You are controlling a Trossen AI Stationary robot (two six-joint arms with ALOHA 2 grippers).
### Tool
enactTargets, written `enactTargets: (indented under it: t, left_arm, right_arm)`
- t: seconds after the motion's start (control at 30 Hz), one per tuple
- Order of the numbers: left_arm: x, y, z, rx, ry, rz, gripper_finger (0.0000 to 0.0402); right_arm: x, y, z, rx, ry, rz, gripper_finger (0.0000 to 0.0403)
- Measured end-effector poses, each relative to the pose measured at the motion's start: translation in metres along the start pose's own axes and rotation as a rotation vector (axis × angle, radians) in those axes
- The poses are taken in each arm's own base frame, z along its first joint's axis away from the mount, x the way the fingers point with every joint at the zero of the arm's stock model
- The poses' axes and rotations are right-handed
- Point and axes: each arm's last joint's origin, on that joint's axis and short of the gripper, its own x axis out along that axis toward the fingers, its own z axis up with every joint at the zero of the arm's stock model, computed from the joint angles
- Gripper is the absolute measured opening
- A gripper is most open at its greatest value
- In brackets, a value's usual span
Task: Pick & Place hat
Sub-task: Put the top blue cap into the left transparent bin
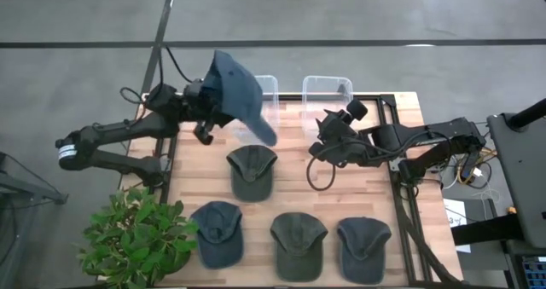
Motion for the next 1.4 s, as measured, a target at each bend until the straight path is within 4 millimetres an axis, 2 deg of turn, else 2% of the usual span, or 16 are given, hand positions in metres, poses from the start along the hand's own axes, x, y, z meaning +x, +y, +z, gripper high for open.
enactTargets:
  t: [0.27,0.43,0.63,0.73,0.87,1.07,1.2,1.4]
  left_arm:
    - [-0.001,-0.013,0.014,-0.049,-0.074,-0.210,0.0005]
    - [-0.001,-0.015,0.016,-0.039,-0.109,-0.205,0.0005]
    - [0.000,-0.011,0.014,-0.066,-0.111,-0.144,0.0004]
    - [0.001,-0.006,0.008,-0.113,-0.088,-0.050,0.0004]
    - [0.001,0.006,-0.006,-0.191,-0.034,0.200,0.0004]
    - [-0.005,0.021,-0.023,-0.243,0.024,0.571,0.0004]
    - [-0.008,0.025,-0.026,-0.280,-0.009,0.705,0.0004]
    - [-0.013,0.030,-0.027,-0.434,-0.118,0.920,0.0004]
  right_arm:
    - [0.010,0.010,-0.021,-0.053,0.043,-0.034,0.0148]
    - [0.016,0.014,-0.040,-0.025,0.060,-0.072,0.0151]
    - [0.013,0.004,-0.055,0.000,0.062,-0.074,0.0147]
    - [0.008,-0.005,-0.059,0.028,0.047,-0.066,0.0146]
    - [0.002,-0.019,-0.067,0.089,0.011,-0.023,0.0145]
    - [-0.007,-0.033,-0.077,0.175,-0.099,0.166,0.0144]
    - [-0.011,-0.039,-0.082,0.243,-0.214,0.276,0.0145]
    - [-0.014,-0.046,-0.093,0.246,-0.290,0.300,0.0146]
